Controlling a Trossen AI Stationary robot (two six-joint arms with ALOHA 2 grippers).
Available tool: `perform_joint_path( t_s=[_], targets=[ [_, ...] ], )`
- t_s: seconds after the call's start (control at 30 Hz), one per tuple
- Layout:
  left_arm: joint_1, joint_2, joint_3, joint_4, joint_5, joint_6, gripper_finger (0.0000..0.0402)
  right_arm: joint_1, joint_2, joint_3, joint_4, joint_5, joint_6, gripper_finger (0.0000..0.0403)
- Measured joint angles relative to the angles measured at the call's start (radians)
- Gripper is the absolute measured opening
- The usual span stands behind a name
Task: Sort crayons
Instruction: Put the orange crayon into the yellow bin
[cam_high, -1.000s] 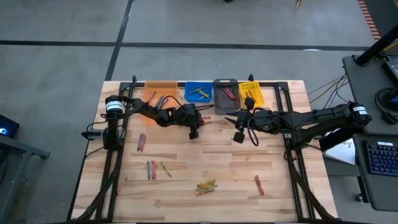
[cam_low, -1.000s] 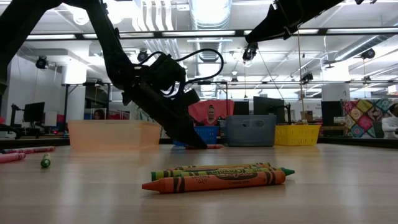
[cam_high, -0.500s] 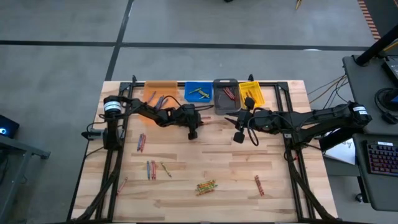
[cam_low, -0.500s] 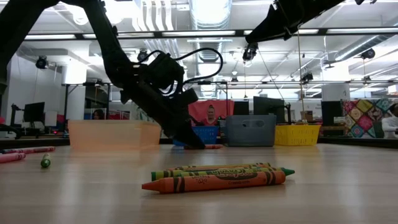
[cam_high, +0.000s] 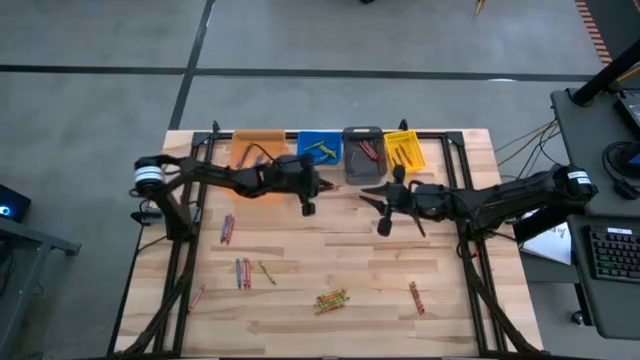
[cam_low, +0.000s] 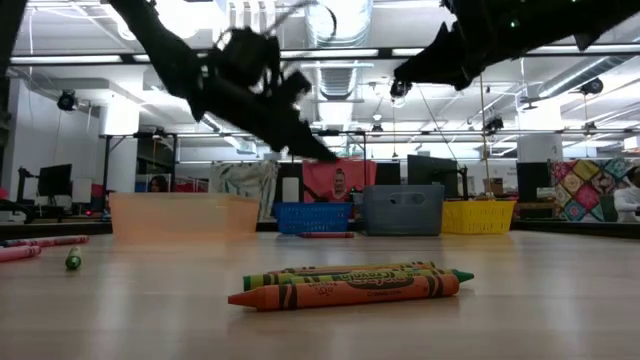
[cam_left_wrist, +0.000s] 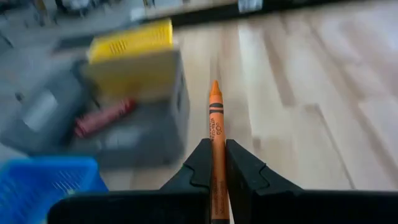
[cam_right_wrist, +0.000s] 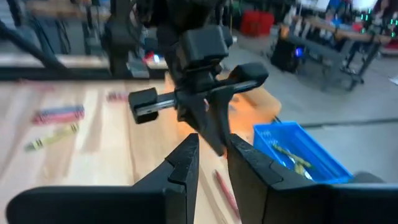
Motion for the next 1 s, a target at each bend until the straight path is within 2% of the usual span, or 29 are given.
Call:
perform_joint_path(
  t_s=[0.17, 0.37, 0.6, 0.87, 1.0],
  targets=[
    [0.002, -0.127, 0.000, 0.013, 0.046, 0.010, 0.0000, 0.000, 0.000, -0.081, 0.192, -0.007, 0.000, 0.0075],
    [0.000, -0.186, -0.001, 0.083, 0.148, -0.033, 0.0000, 0.000, 0.000, -0.100, 0.245, -0.025, -0.005, 0.0075],
    [-0.006, -0.143, -0.004, 0.224, 0.250, -0.137, 0.0000, 0.000, 0.000, -0.101, 0.303, -0.061, -0.046, 0.0075],
    [-0.042, -0.070, -0.007, 0.383, 0.256, -0.195, 0.0000, 0.000, 0.056, -0.100, 0.473, -0.057, -0.114, 0.0076],
    [-0.046, -0.038, -0.007, 0.428, 0.255, -0.224, 0.0000, 0.000, 0.094, -0.078, 0.495, -0.057, -0.116, 0.0089]
  ],
)
